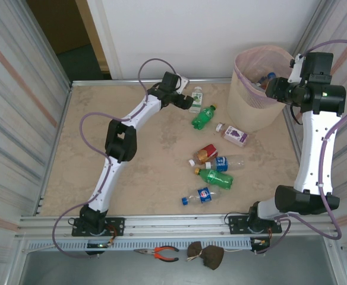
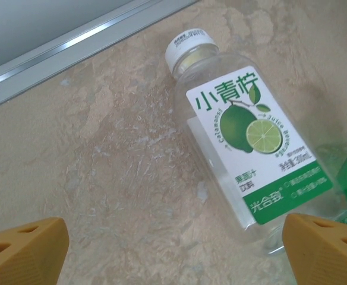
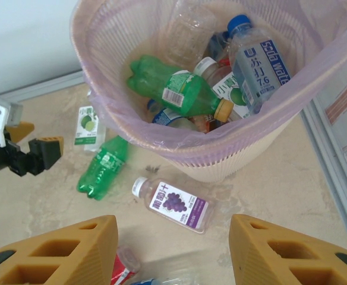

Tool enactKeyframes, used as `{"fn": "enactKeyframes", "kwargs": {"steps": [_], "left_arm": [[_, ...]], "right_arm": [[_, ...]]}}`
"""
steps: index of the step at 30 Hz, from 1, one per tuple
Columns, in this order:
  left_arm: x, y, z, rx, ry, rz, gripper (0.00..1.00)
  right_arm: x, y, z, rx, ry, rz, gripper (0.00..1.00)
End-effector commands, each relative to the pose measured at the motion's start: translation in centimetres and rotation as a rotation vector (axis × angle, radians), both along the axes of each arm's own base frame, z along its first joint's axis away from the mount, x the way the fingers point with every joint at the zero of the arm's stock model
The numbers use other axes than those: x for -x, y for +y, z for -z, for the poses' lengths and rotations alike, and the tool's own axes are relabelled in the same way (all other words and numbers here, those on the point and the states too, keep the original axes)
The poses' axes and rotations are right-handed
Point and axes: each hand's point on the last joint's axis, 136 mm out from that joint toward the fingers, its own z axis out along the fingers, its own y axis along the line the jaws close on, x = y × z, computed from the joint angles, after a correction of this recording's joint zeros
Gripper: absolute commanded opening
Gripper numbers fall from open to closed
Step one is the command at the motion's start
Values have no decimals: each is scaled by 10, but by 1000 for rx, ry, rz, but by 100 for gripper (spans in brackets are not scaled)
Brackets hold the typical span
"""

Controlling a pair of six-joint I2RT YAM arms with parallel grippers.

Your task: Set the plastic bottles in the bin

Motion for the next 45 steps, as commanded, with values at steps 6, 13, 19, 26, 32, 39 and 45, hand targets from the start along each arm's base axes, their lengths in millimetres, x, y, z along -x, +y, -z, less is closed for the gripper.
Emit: {"fn": "enactKeyframes", "kwargs": {"steps": [6,13,19,26,32,39,45], "left_arm": [[-3,-25,-28,226,57,-100,91],[0,-50,-15,180,-21,-64,96],[1,-58,2,163,-25,-95,98],[3,-59,20,122,-28,-141,97],[1,-55,33,103,-14,-176,92],[2,-61,33,130,3,-162,89],[9,-58,41,128,55,-202,82]], "right_arm": [[8,2,-12,28,-44,-15,52],[7,3,-12,26,-43,-19,52],[9,4,-12,28,-45,-22,52],[10,4,-12,30,-44,-20,52],[11,4,-12,33,-45,-22,52],[11,5,-12,32,-49,-23,52],[12,5,-13,33,-51,-23,52]]}}
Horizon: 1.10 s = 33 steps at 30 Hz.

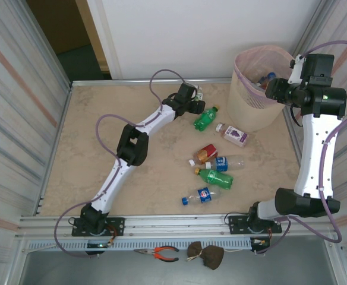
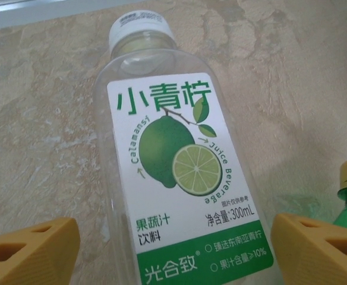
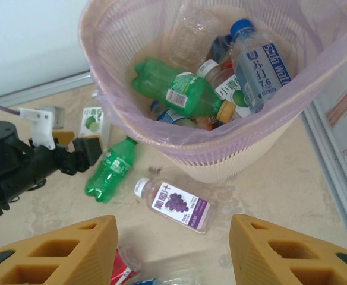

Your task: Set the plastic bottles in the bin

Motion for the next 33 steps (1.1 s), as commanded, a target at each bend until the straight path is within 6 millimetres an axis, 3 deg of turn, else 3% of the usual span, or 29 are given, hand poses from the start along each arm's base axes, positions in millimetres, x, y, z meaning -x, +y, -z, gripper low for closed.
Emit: {"fn": "enactKeyframes", "kwargs": {"steps": [1,13,17,20,33], "left_arm": [[3,0,3,10,35,-38,80],[8,0,7,11,67,-38,72],[17,2,19,4,110,-23,78],[21,4,25,2,141,-27,78],[23,19,9,-51,93,-16,68]], "right_arm": [[7,2,-10,31,-35,-16,52],[9,1,-11,33,-38,-15,52],[8,2,-10,31,-36,-17,52],[8,2,-10,29,-38,-19,52],[6,5,-14,22,-48,-25,52]]}}
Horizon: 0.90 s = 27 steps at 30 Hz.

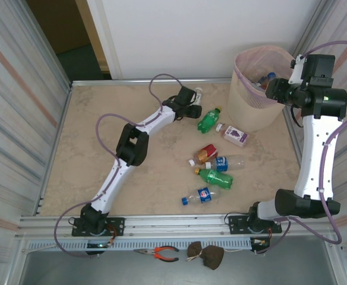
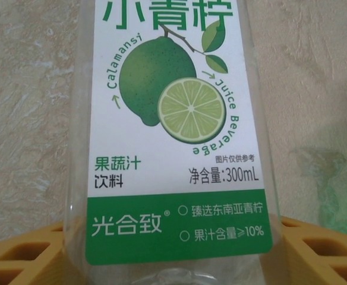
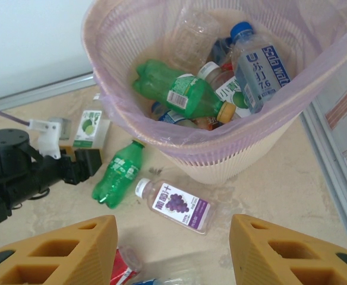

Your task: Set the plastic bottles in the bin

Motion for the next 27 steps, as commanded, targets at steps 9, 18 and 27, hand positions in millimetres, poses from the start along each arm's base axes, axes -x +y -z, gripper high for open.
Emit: {"fn": "enactKeyframes", "kwargs": {"steps": [9,18,27], "left_arm": [[20,25,-60,-38,-90,90,60],[70,34,-142,22,-241,240,55],[130,26,-249,141,-463,376,52]], "right_arm": [[2,11,-9,-3,-49,-45,52],[3,35,-16,-122,-108,-117,52],[2,78,-33,-383,-278,-254,55]]}}
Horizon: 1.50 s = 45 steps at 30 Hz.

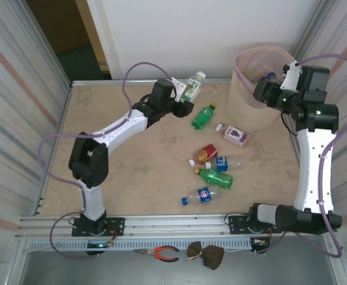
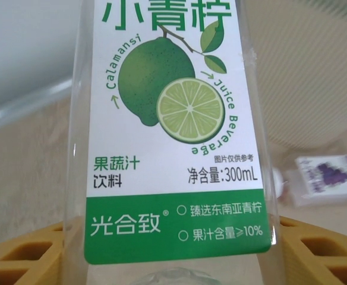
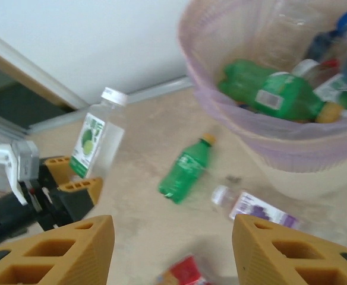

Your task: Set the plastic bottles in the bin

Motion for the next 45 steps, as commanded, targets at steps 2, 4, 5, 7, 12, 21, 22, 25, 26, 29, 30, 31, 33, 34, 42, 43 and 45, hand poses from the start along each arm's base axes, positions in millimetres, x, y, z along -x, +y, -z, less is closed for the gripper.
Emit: {"fn": "enactKeyframes", "kwargs": {"steps": [2,4,5,7,12,21,22,25,26,29,30,31,33,34,42,43,45], "left_arm": [[35,-20,-75,77,-180,135,52],[50,-25,-99,103,-224,161,52],[55,-26,-108,119,-239,171,52],[70,-29,-131,161,-276,196,52],[101,-33,-174,236,-353,231,52],[139,-34,-214,331,-416,276,52],[140,-34,-216,334,-418,277,52],[144,-34,-220,346,-424,282,52],[145,-34,-221,349,-426,285,52],[146,-34,-221,354,-426,284,52],[145,-34,-221,354,-426,282,53],[145,-35,-220,354,-425,281,53],[144,-35,-218,350,-424,278,53],[143,-36,-217,348,-422,277,53],[144,-36,-218,355,-426,281,65],[145,-35,-218,356,-427,282,68],[147,-33,-219,358,-429,283,74]], "right_arm": [[2,37,-43,-177,-204,-123,56],[5,52,-53,-213,-269,-174,57],[7,58,-57,-223,-296,-191,58],[10,73,-64,-230,-343,-222,64],[19,103,-76,-236,-418,-277,70],[18,132,-80,-316,-414,-329,73],[18,135,-81,-331,-414,-340,73],[15,142,-81,-370,-400,-348,71],[14,144,-81,-383,-395,-354,70],[11,150,-80,-411,-377,-366,64],[10,152,-78,-413,-367,-369,62],[10,152,-79,-412,-366,-367,60],[9,152,-75,-410,-354,-361,55],[8,152,-74,-408,-350,-359,53],[8,148,-74,-388,-350,-334,45],[8,147,-75,-379,-353,-330,45],[7,141,-75,-350,-354,-309,44]]}}
